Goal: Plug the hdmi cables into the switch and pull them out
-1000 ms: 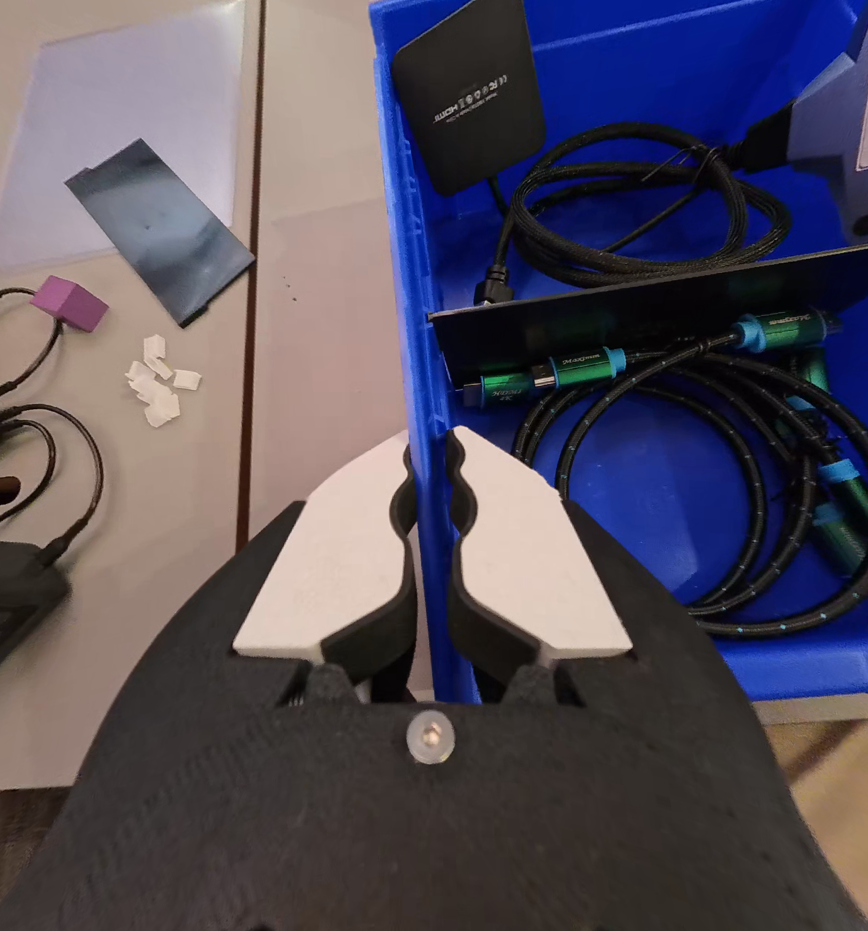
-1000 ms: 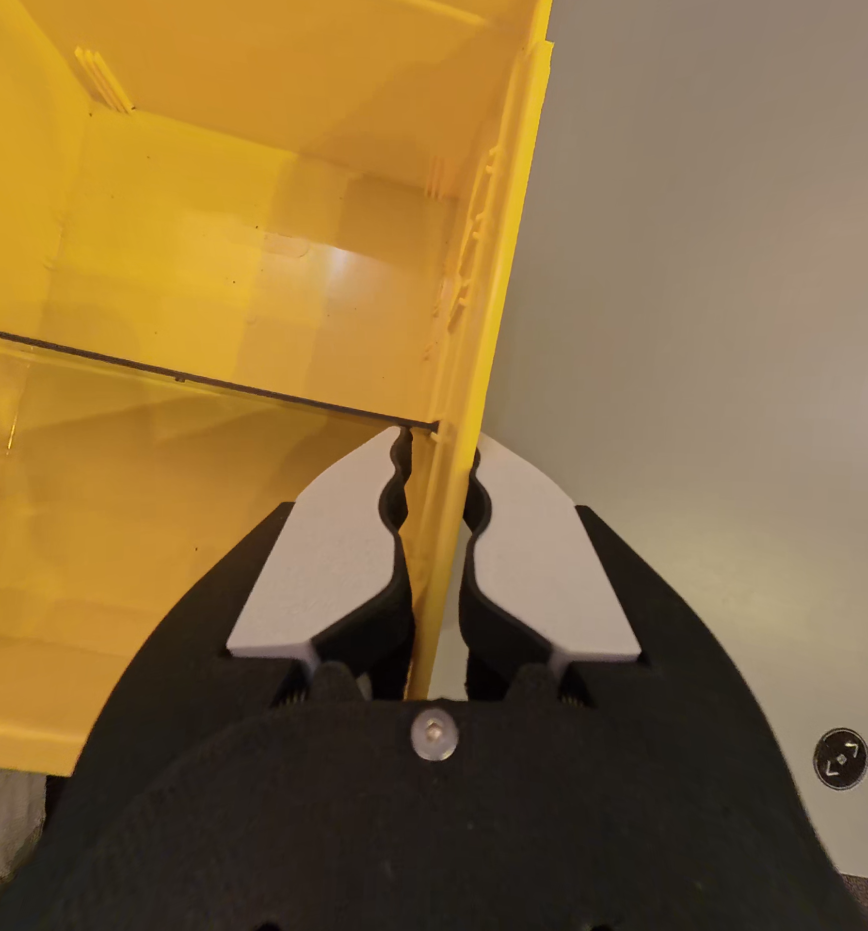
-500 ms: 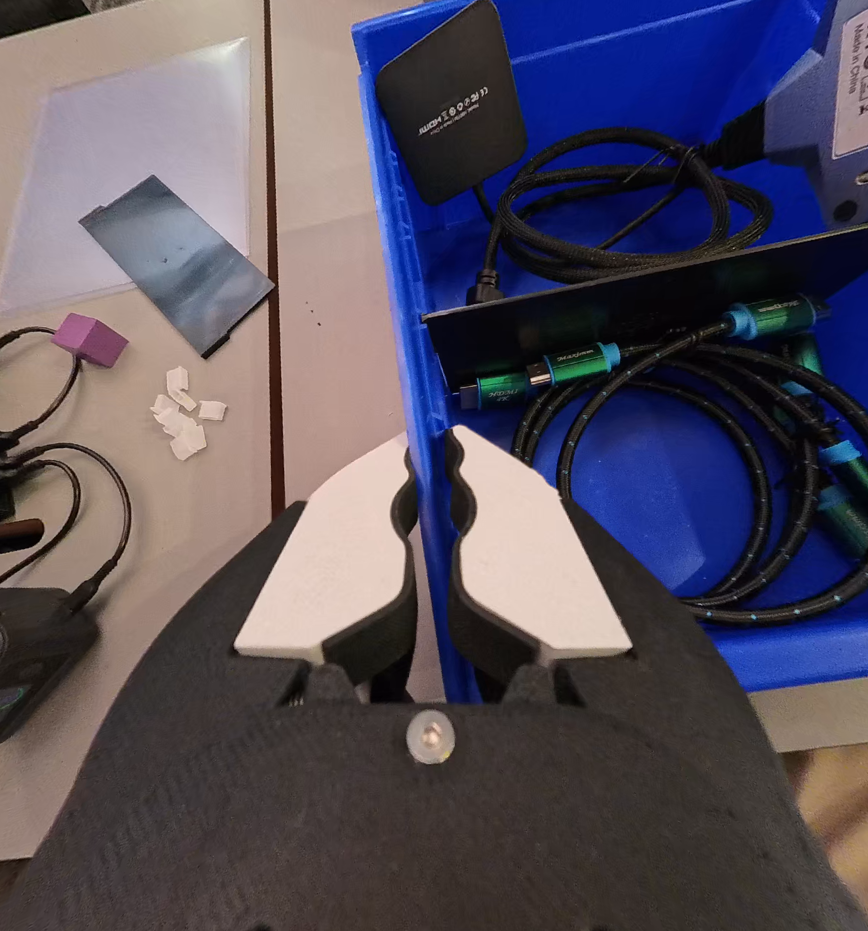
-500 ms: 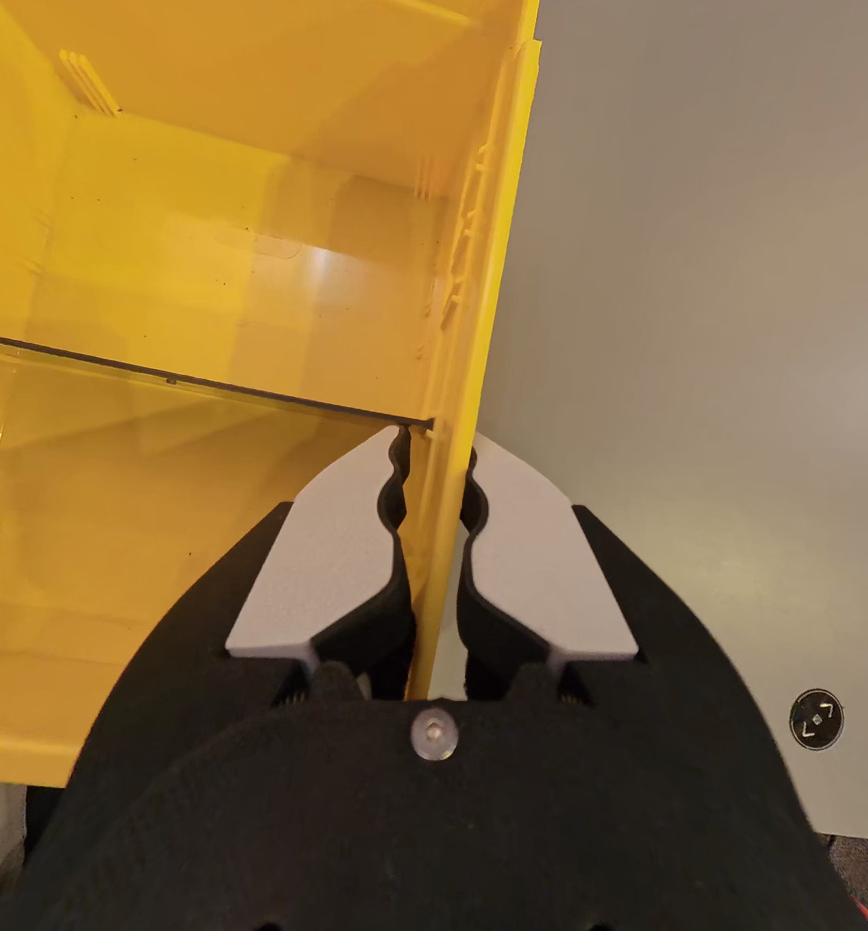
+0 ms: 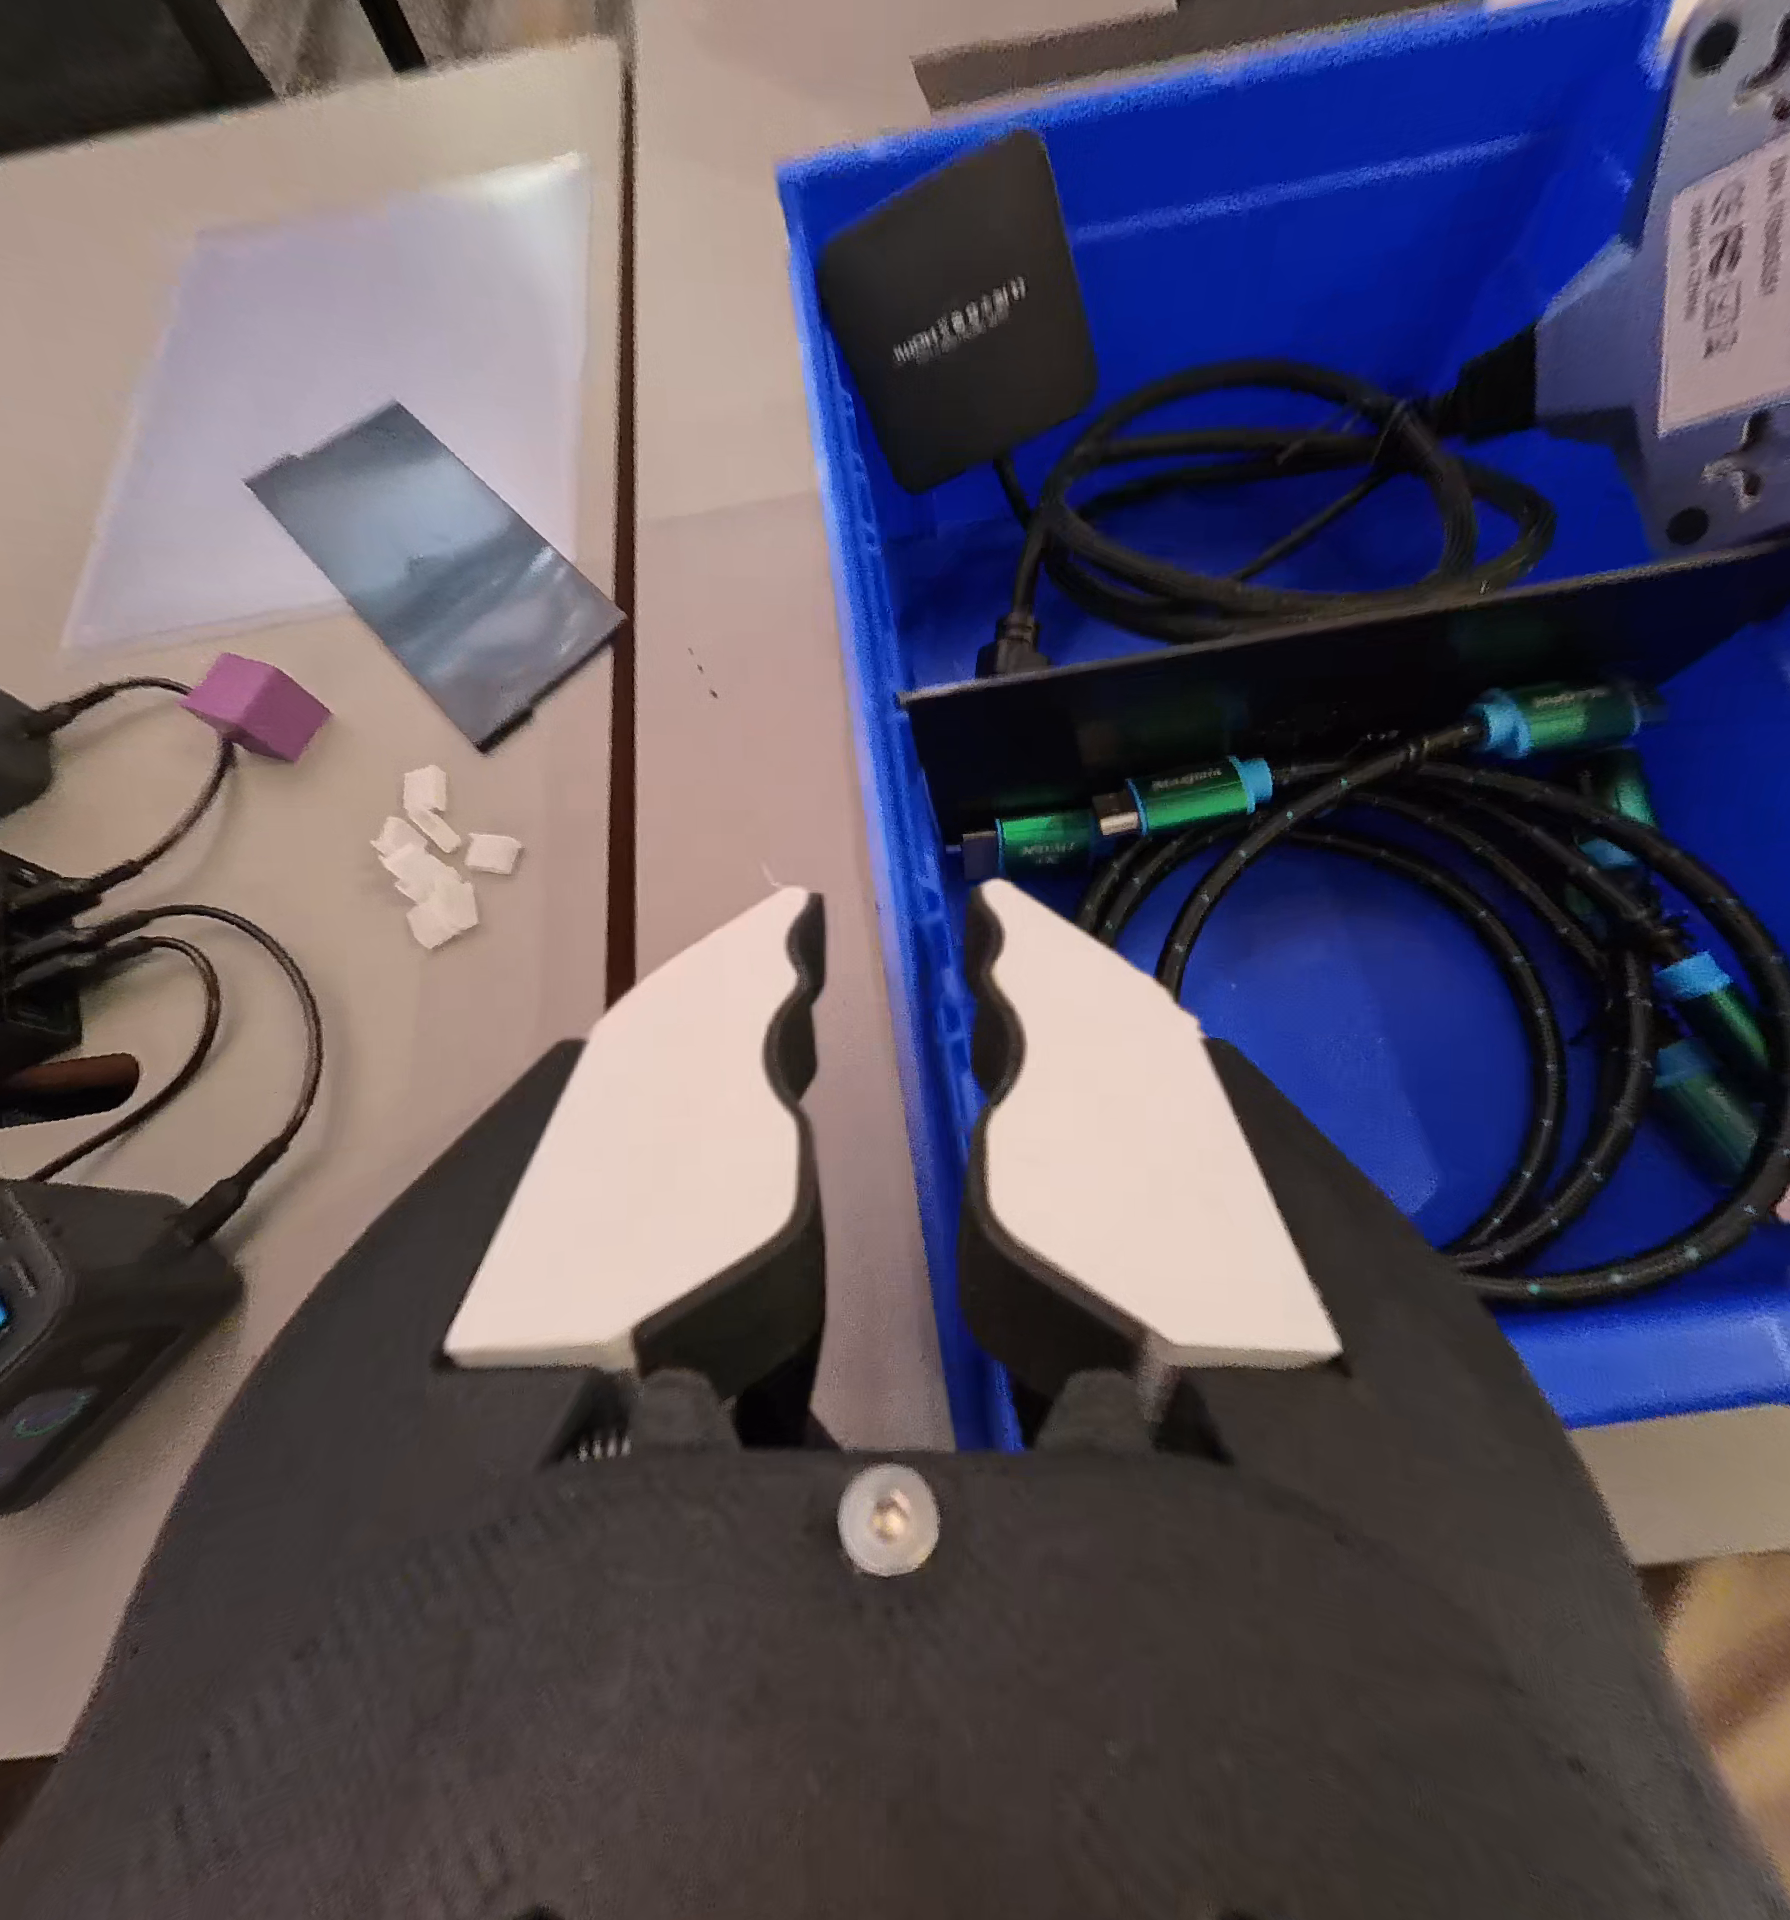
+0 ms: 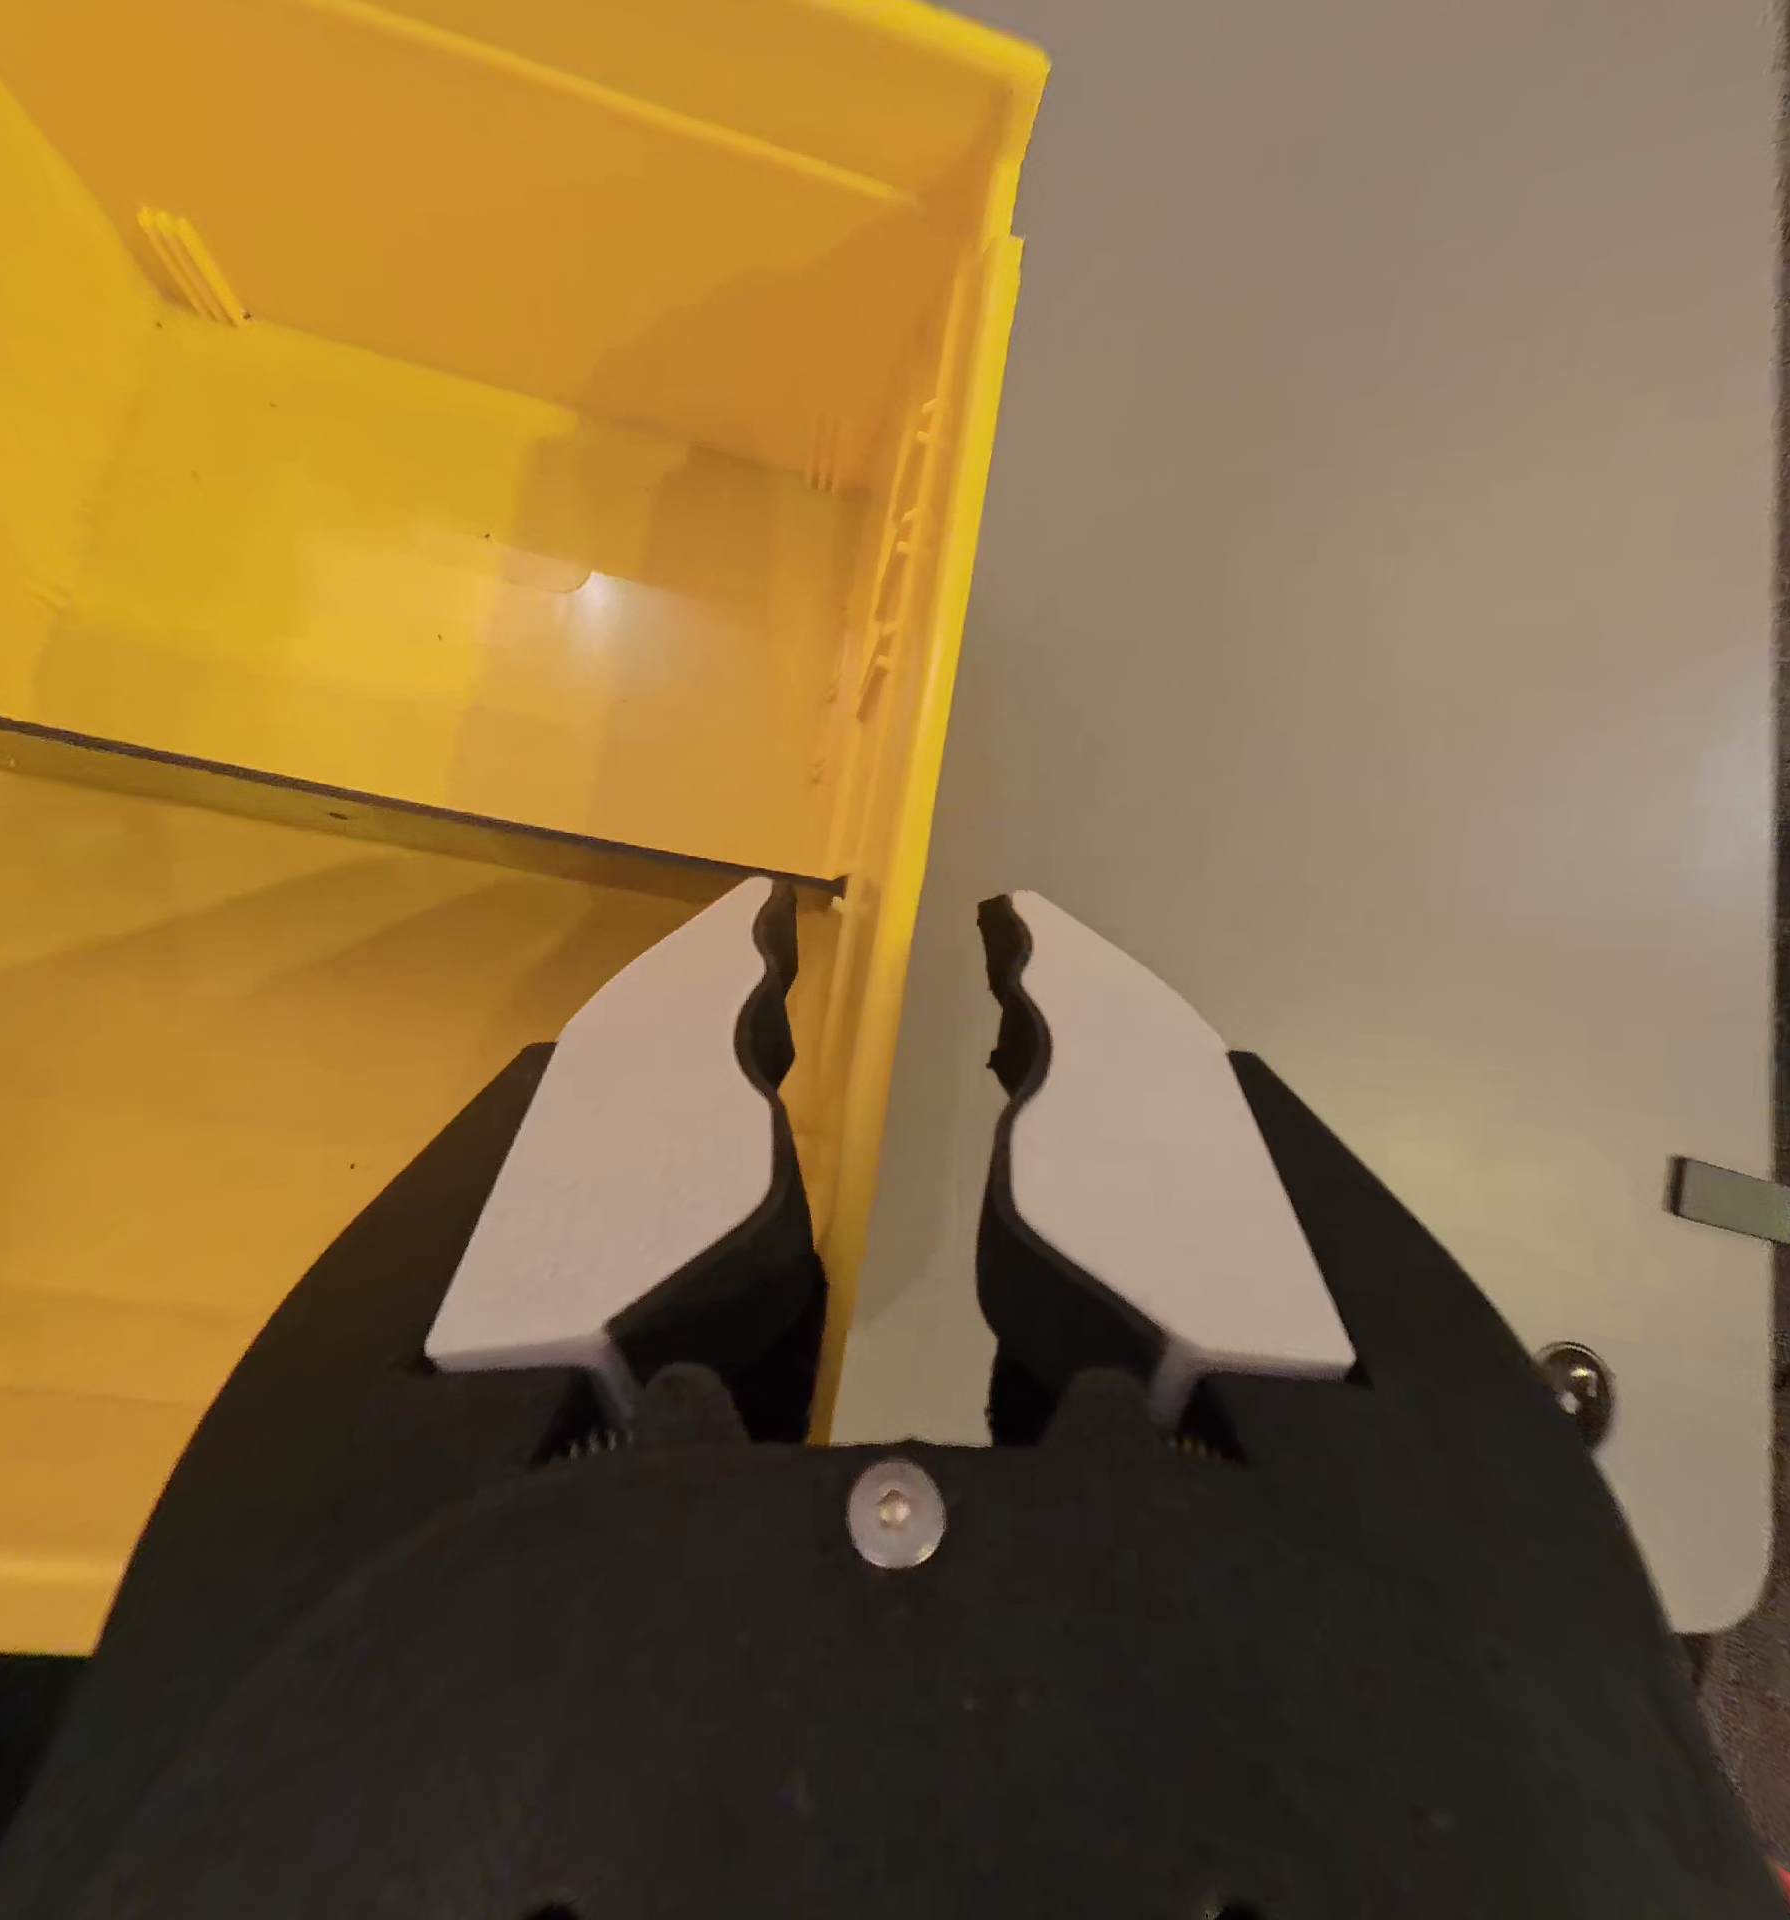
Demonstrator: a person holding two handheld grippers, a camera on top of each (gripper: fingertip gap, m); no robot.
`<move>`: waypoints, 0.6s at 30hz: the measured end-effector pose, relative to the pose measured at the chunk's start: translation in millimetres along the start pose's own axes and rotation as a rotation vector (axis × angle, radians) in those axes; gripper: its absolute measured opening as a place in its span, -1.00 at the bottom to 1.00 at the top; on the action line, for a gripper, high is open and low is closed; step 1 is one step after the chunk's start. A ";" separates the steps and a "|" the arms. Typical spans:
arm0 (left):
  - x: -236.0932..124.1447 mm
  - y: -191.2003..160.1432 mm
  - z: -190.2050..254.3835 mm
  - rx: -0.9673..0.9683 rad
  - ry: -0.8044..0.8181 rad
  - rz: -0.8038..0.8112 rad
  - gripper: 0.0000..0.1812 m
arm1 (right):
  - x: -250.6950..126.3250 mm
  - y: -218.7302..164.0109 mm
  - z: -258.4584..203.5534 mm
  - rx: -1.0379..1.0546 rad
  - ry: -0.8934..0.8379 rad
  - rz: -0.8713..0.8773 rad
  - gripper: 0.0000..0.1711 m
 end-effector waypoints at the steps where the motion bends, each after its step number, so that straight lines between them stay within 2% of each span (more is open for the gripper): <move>1: -3.7 3.6 -1.3 -0.011 0.009 0.033 -0.68 | -3.3 2.8 0.1 -0.006 -0.018 0.019 -0.59; 6: -17.6 24.5 4.5 0.064 0.100 0.172 -0.61 | -26.3 28.3 -12.3 -0.036 -0.059 0.181 -0.58; 11: -25.0 57.5 37.9 0.227 0.127 0.257 -0.62 | -37.7 53.6 -57.0 -0.115 0.054 0.286 -0.57; 14: -21.0 78.9 67.7 0.297 0.065 0.289 -0.63 | -40.2 62.8 -89.6 -0.185 0.108 0.309 -0.58; 18: 1.6 102.0 103.9 0.267 -0.086 0.294 -0.58 | -44.7 73.1 -137.7 -0.261 0.183 0.349 -0.58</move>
Point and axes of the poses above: each gripper's, where its closed fingertips meet, x out along the fingers, y out of its top, z = x × y across the jaws, the point moved 8 cm from there along -x, back along the fingers, and after that the axes turned 5 degrees about x, right-handed, at the moved point
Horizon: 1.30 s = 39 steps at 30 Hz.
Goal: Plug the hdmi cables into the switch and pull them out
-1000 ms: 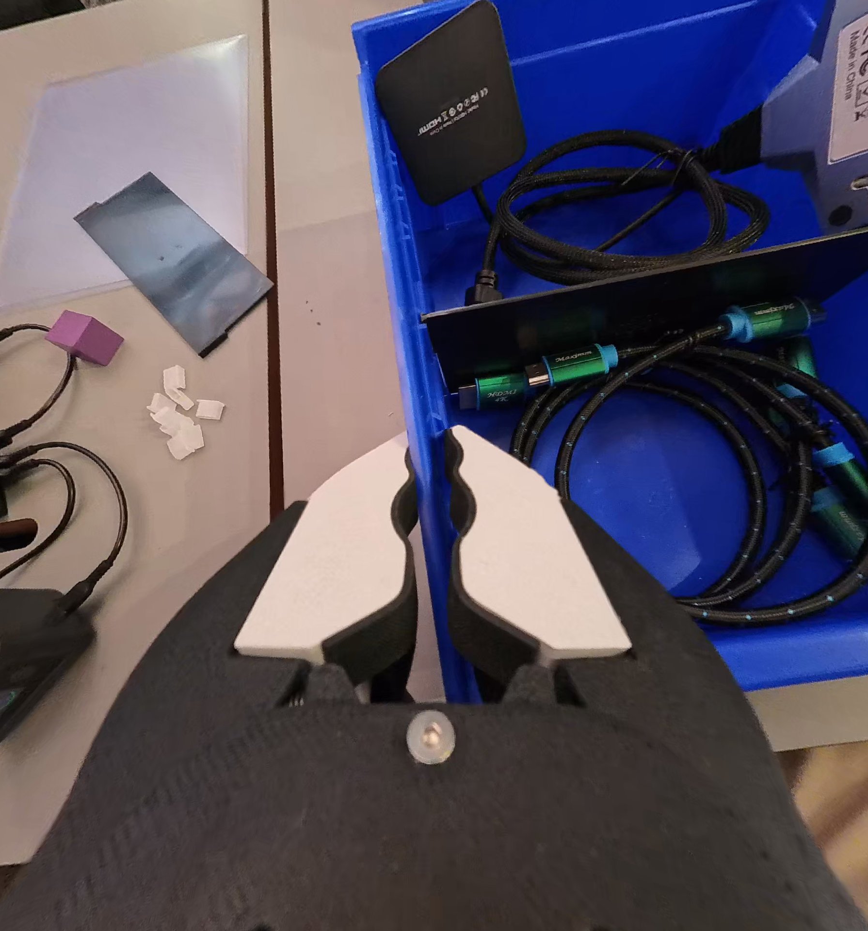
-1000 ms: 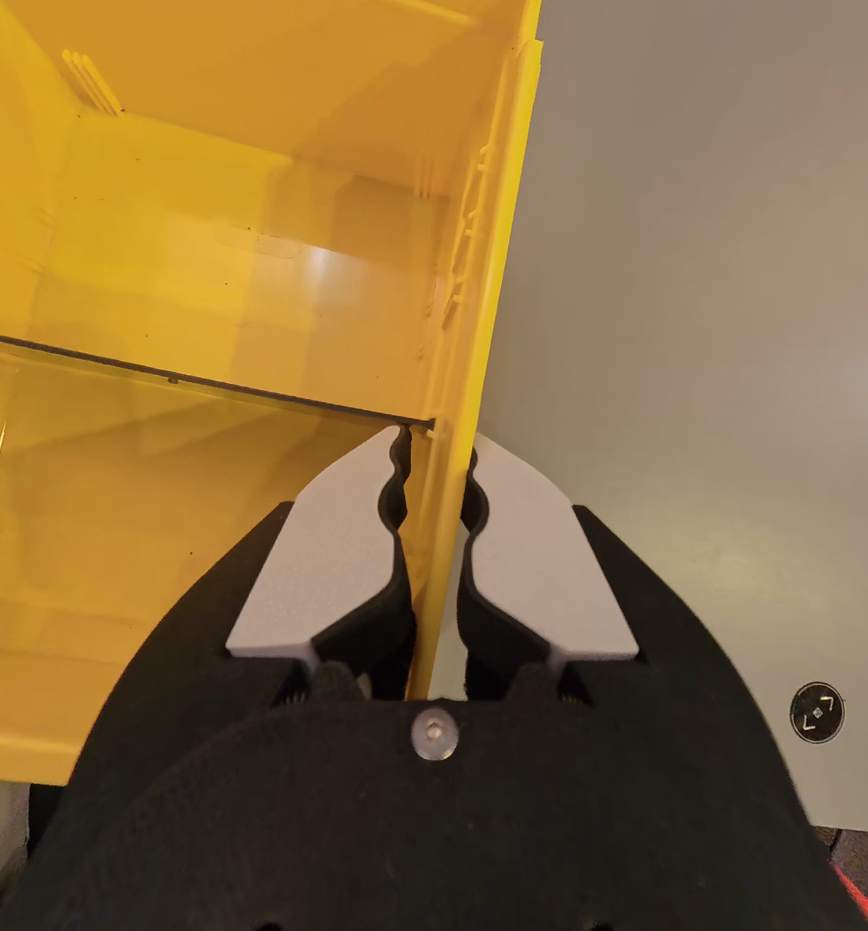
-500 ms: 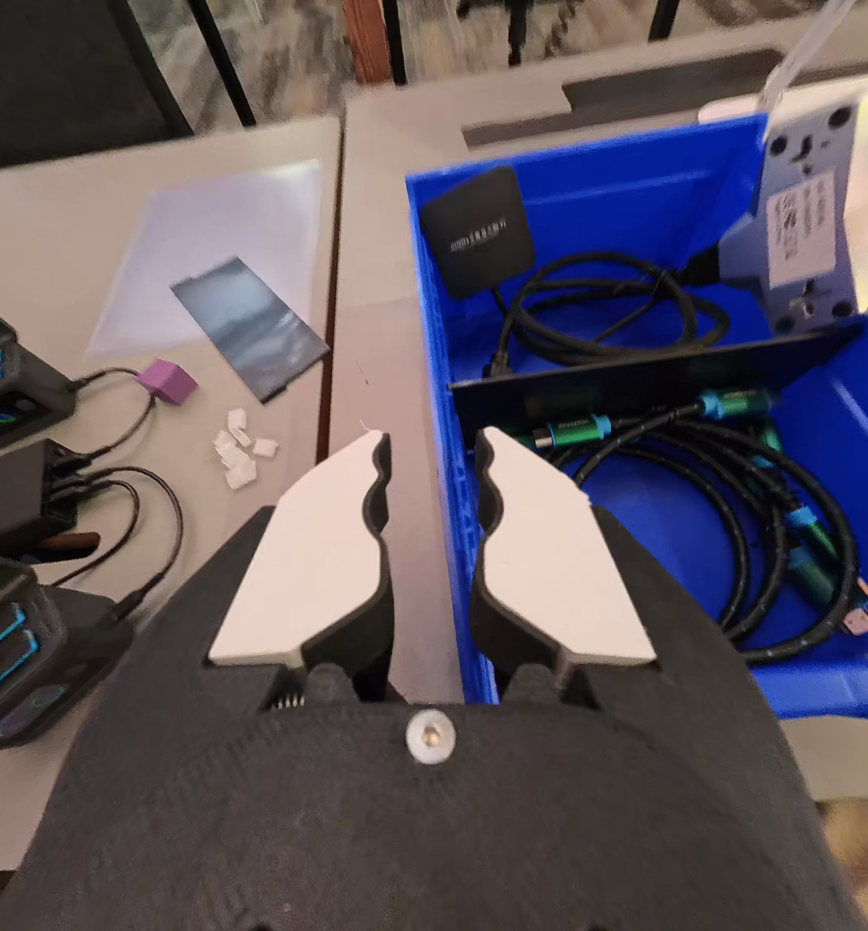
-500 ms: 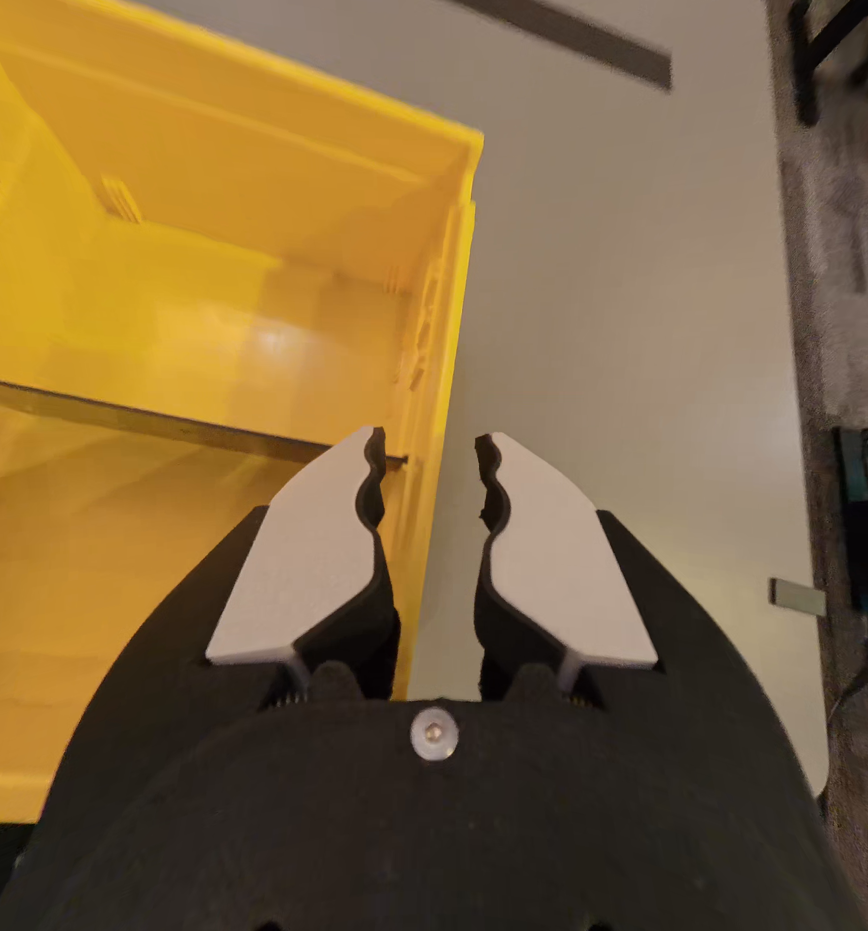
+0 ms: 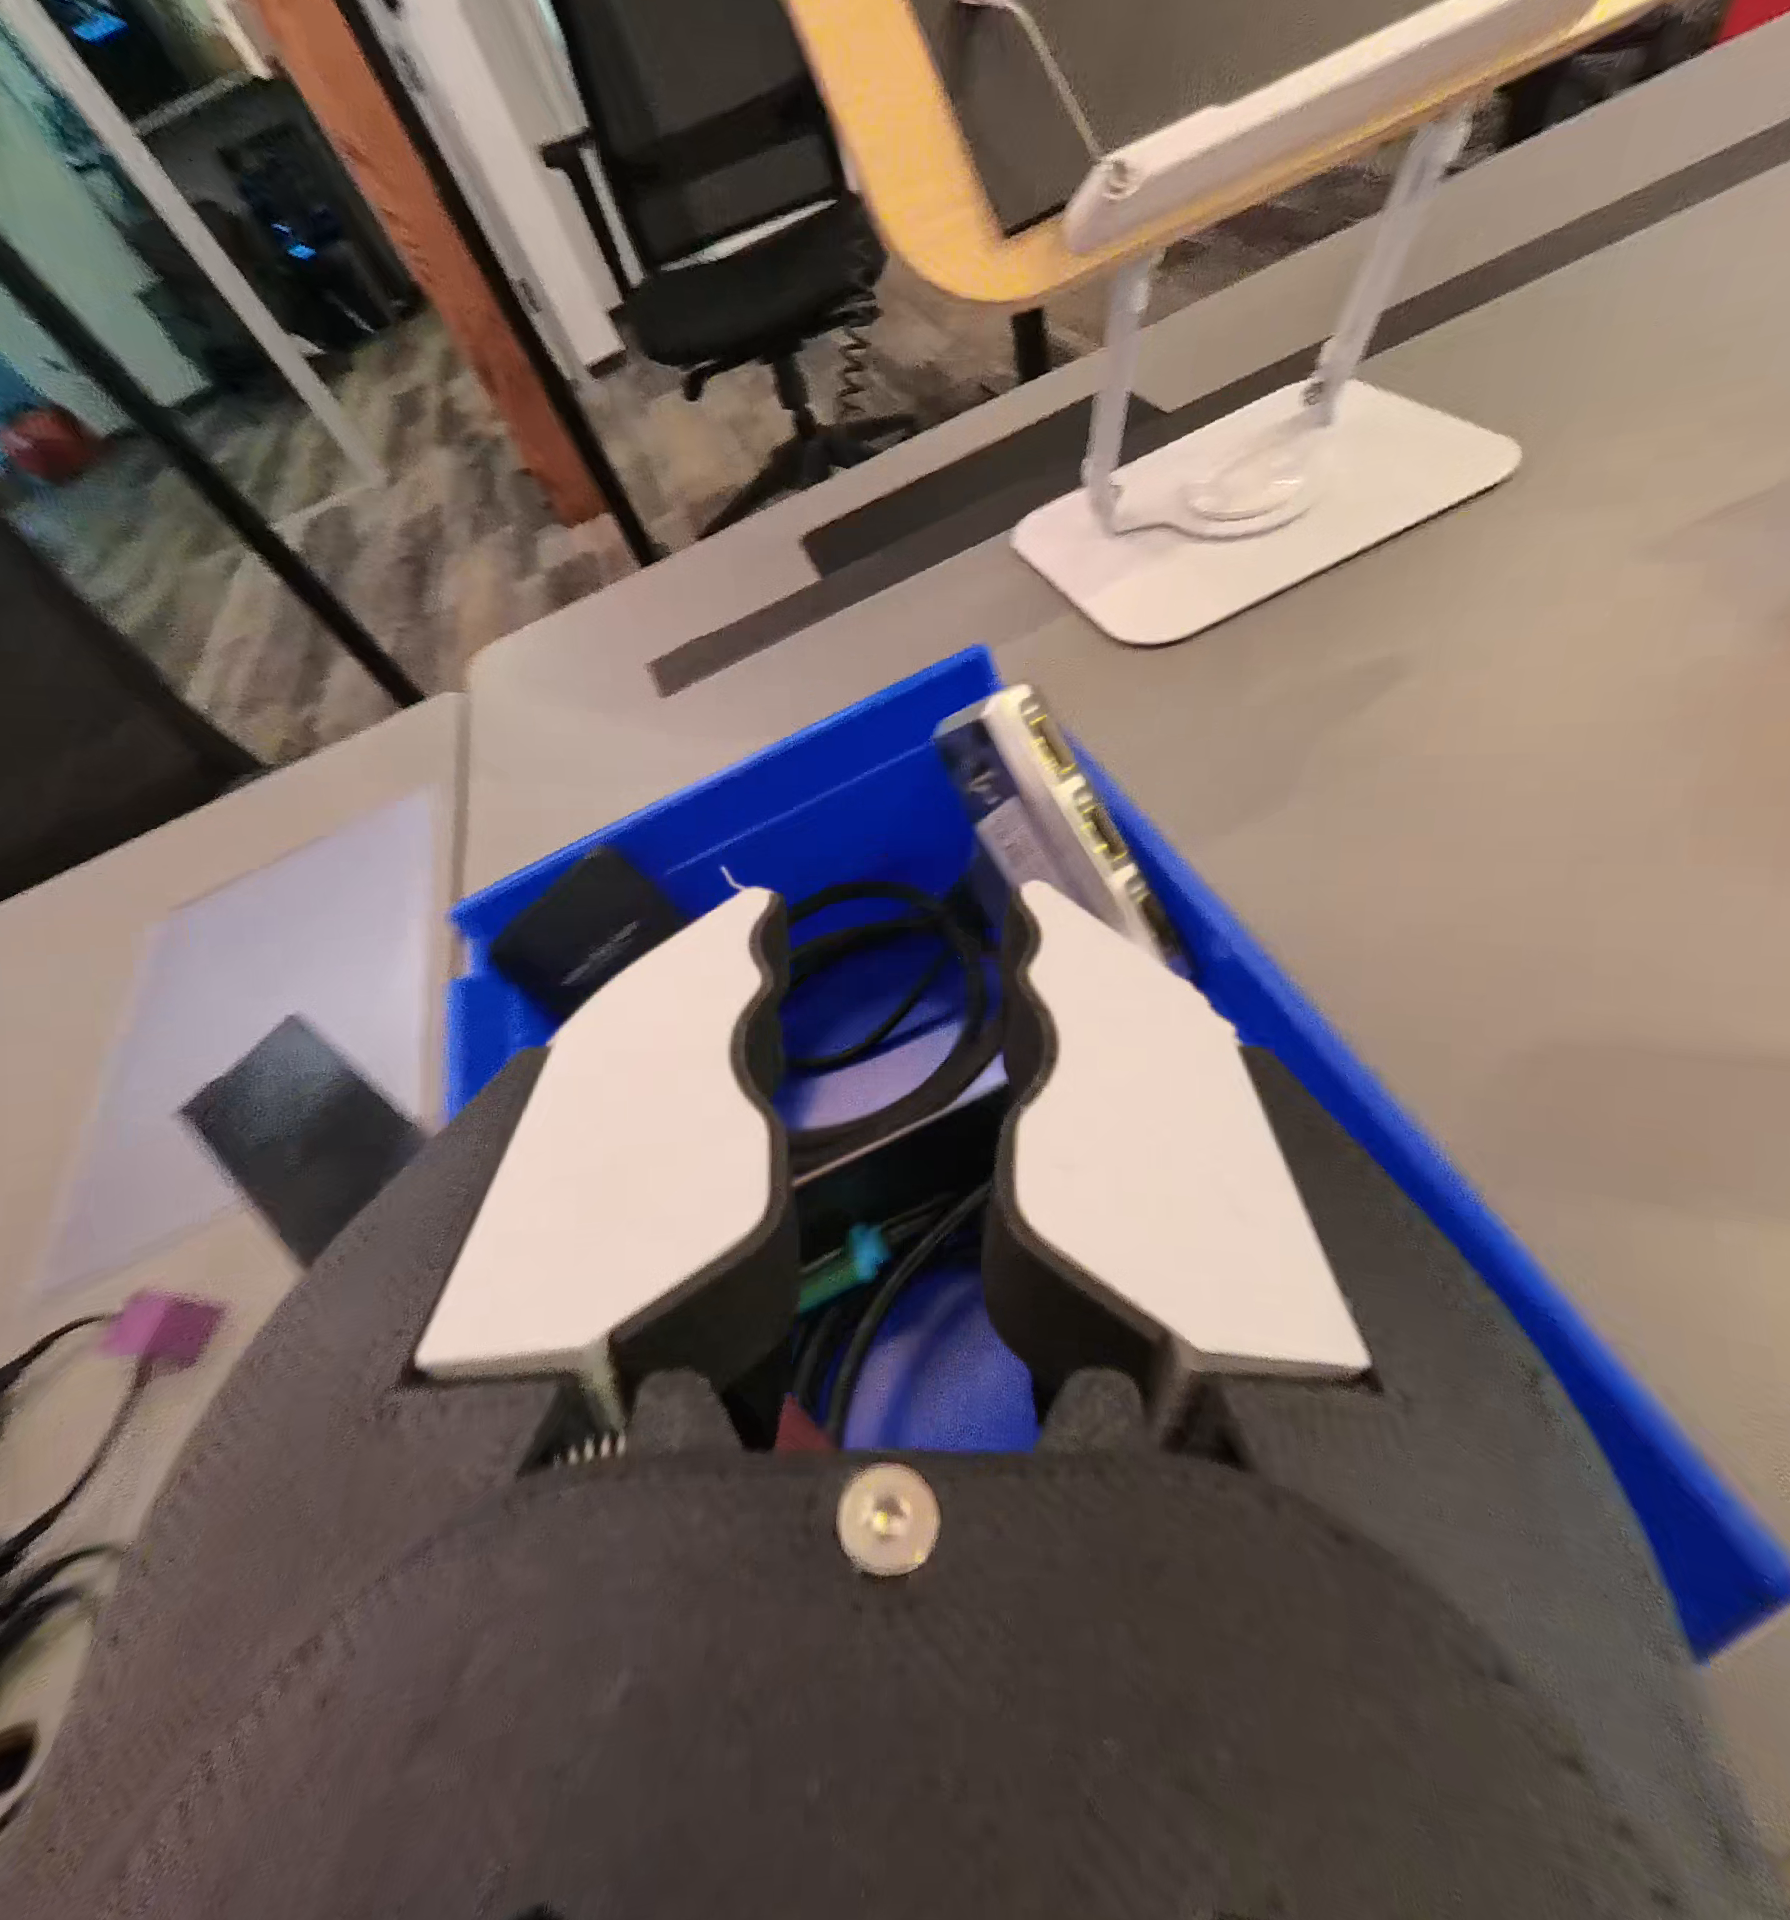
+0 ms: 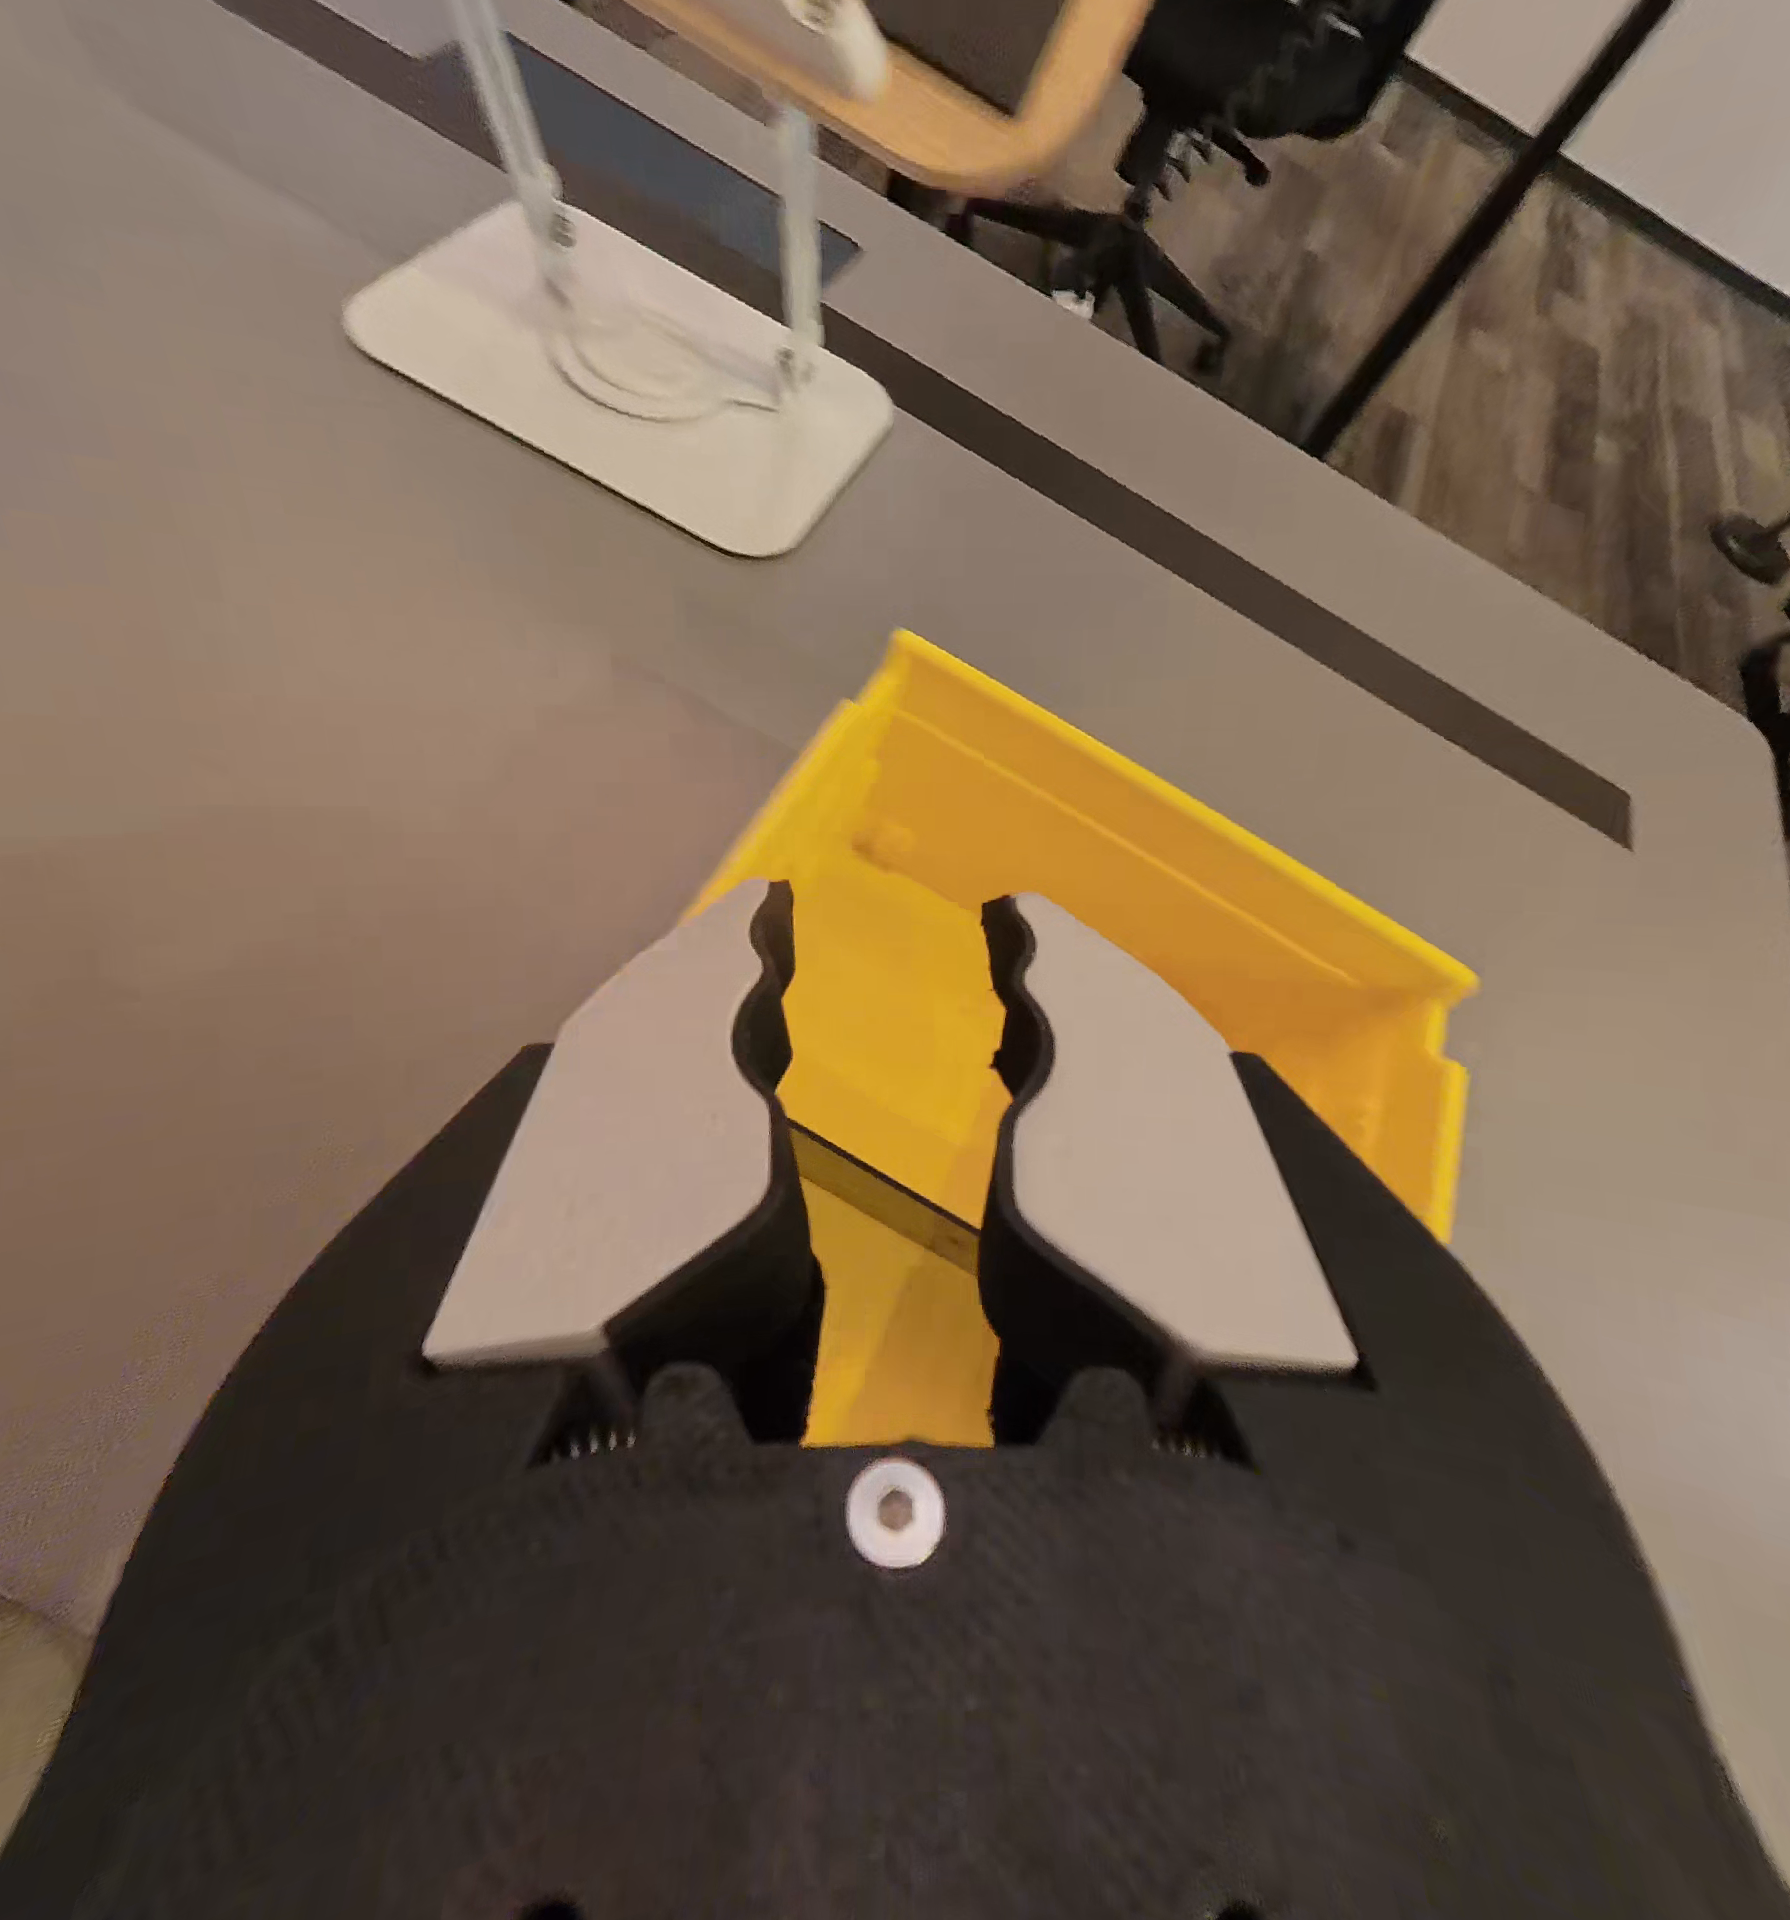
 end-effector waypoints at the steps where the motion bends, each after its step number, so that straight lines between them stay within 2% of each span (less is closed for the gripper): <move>1: 10.5 3.1 6.9 -0.005 -0.038 -0.022 -0.53 | 2.1 5.0 -12.1 -0.015 0.018 0.008 -0.59; 4: 44.0 3.9 22.6 -0.019 -0.102 -0.160 -0.38 | 7.6 20.1 -55.2 -0.056 0.102 0.056 -0.62; 9: 80.6 2.1 34.0 -0.043 -0.085 -0.242 -0.45 | 24.5 28.1 -126.3 -0.113 0.231 0.073 -0.65; 11: 86.7 2.4 33.8 -0.107 -0.087 -0.224 -0.62 | 31.0 27.3 -152.0 -0.122 0.292 0.063 -0.67; 17: 84.0 0.8 25.0 -0.180 -0.091 -0.206 -0.67 | 40.1 31.0 -202.7 -0.135 0.397 0.063 -0.69; 22: 66.5 -2.7 0.1 -0.323 -0.136 -0.111 -0.73 | 42.7 29.0 -214.9 -0.190 0.418 0.080 -0.72; 26: 50.4 1.2 -21.8 -0.444 -0.169 -0.002 -0.74 | 44.2 25.9 -208.7 -0.139 0.451 0.093 -0.73; 32: 25.0 19.9 -37.5 -0.475 -0.225 0.172 -0.77 | 45.9 25.1 -210.6 -0.057 0.552 0.125 -0.70; 39: 10.1 29.9 -47.5 -0.548 -0.244 0.257 -0.77 | 44.6 29.8 -225.9 -0.081 0.608 0.172 -0.66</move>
Point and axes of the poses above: each gripper's, where its closed fingertips meet, x out along the fingers, y out of its top, z = x × y across the jaws, the point moved 8 cm from there along -x, back along the fingers, and after that the axes turned 5 degrees about x, right-handed, at the moved point
